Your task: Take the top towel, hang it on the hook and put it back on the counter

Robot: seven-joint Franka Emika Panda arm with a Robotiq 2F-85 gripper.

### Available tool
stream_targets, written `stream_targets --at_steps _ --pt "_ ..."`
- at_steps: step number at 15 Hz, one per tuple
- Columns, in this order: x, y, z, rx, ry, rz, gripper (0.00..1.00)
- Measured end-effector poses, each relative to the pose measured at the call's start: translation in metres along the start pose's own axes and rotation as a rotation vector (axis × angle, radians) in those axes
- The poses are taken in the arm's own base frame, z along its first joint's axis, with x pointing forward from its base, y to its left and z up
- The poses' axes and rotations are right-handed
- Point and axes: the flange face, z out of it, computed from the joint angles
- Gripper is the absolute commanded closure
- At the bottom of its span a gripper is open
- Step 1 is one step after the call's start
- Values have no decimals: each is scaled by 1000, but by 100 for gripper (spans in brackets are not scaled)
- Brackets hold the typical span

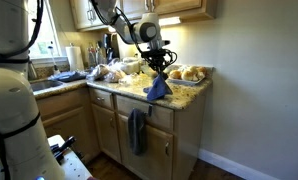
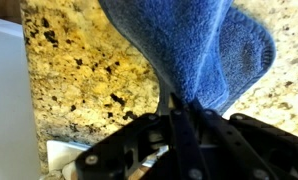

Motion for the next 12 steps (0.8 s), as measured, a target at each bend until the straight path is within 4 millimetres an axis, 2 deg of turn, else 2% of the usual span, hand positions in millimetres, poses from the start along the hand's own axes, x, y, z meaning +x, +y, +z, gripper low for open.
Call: stream_targets --at_steps 7,12 --pt "-2 -5 -28 -14 32 -13 94" --pt "-29 -27 -47 -30 31 41 94"
